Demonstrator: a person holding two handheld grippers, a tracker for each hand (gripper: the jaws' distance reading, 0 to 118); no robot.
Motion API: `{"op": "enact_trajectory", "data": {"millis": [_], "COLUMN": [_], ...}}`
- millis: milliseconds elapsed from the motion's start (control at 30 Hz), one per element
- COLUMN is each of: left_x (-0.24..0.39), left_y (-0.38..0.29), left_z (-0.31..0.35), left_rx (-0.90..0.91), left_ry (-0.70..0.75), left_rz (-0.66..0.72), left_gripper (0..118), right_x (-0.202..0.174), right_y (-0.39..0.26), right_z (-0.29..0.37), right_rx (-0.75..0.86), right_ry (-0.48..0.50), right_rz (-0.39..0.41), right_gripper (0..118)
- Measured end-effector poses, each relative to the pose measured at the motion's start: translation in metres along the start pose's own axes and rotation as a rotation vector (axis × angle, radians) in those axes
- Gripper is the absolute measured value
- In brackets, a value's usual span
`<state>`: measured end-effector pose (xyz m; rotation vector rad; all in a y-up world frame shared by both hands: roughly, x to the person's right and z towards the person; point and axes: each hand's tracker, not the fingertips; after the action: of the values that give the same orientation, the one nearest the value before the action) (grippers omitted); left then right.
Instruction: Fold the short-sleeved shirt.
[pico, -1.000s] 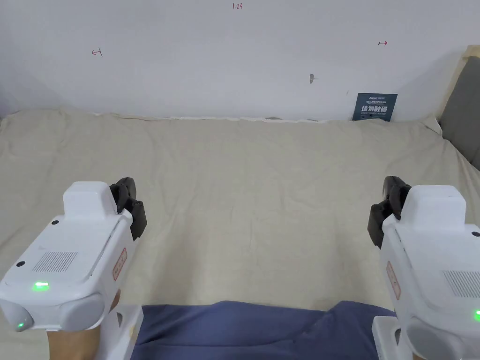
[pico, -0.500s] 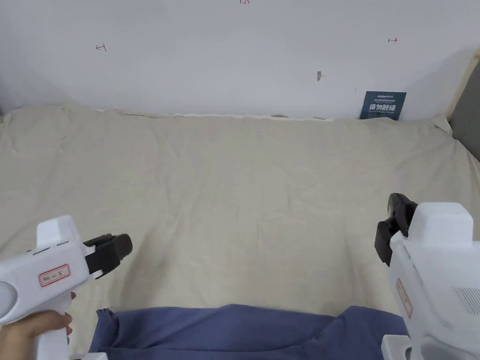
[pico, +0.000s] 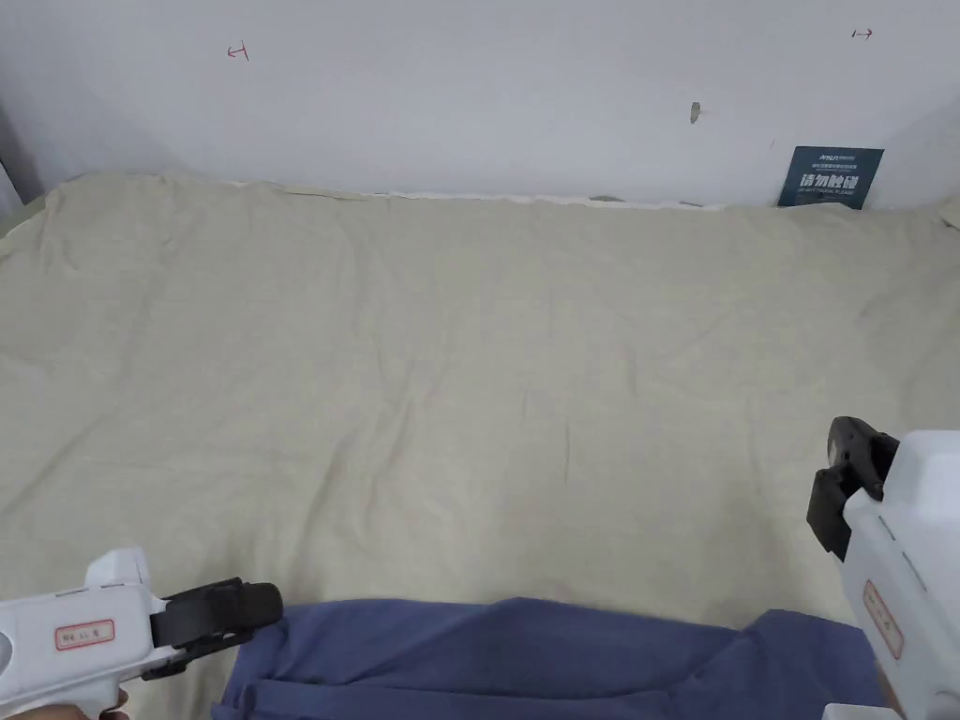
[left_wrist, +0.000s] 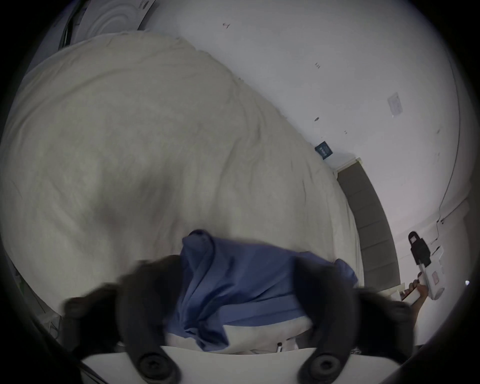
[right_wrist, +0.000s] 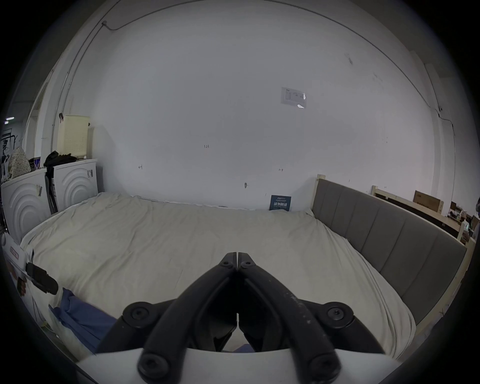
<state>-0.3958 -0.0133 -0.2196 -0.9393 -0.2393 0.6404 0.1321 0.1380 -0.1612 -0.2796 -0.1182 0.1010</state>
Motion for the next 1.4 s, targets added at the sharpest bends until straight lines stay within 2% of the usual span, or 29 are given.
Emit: {"op": "enact_trajectory", "data": {"millis": [33, 67, 200, 233, 267, 300, 400, 433, 467, 533, 700, 900, 1200, 1300, 1400], "left_x": [-0.003, -0.004, -0.012, -0.013, -0.027, -0.03, -0.021, -0.021, -0.022, -0.031, -0.001, 0.027, 0.016, 0.039, 0.08], "left_y": [-0.002, -0.006, -0.015, -0.018, -0.019, -0.022, -0.033, -0.033, -0.032, -0.026, -0.024, 0.0, 0.012, 0.002, -0.014], "left_z": [-0.005, -0.008, -0.021, -0.026, -0.031, -0.036, -0.04, -0.041, -0.042, -0.045, -0.034, 0.017, 0.05, 0.039, 0.017], "left_rx": [-0.024, -0.024, -0.057, -0.073, -0.09, -0.1, -0.071, -0.074, -0.072, -0.078, -0.041, 0.049, 0.086, 0.063, 0.027], "left_ry": [0.01, 0.019, 0.029, 0.029, 0.023, 0.021, 0.126, 0.118, 0.113, 0.097, 0.188, 0.188, 0.363, 0.339, 0.251], "left_rz": [-0.01, -0.014, -0.028, -0.023, -0.018, -0.016, -0.084, -0.087, -0.07, 0.004, -0.18, -0.177, -0.173, -0.233, -0.266], "left_gripper": [109, 111, 106, 100, 87, 68, 26, 18, 15, 13, 9, 8, 8, 8, 8], "right_x": [-0.002, -0.003, -0.006, -0.007, -0.008, -0.008, -0.006, -0.006, -0.004, -0.002, 0.008, 0.015, 0.024, 0.028, 0.033], "right_y": [-0.001, -0.002, -0.008, -0.009, -0.009, -0.01, -0.011, -0.012, -0.012, -0.012, -0.009, -0.001, 0.0, -0.002, -0.005], "right_z": [-0.002, -0.003, -0.008, -0.009, -0.01, -0.01, -0.011, -0.011, -0.011, -0.01, -0.003, 0.004, 0.012, 0.015, 0.016], "right_rx": [-0.008, -0.015, -0.043, -0.051, -0.056, -0.058, -0.068, -0.069, -0.07, -0.073, -0.063, -0.035, -0.008, -0.007, -0.015], "right_ry": [0.004, 0.005, 0.022, 0.024, 0.023, 0.022, 0.024, 0.024, 0.024, 0.025, 0.023, 0.031, 0.051, 0.049, 0.052], "right_rz": [0.0, 0.002, 0.006, 0.009, 0.012, 0.013, 0.006, 0.004, 0.001, -0.008, -0.032, -0.03, -0.048, -0.053, -0.063], "right_gripper": [2, 2, 2, 2, 2, 2, 2, 2, 2, 2, 2, 2, 2, 2, 2]}}
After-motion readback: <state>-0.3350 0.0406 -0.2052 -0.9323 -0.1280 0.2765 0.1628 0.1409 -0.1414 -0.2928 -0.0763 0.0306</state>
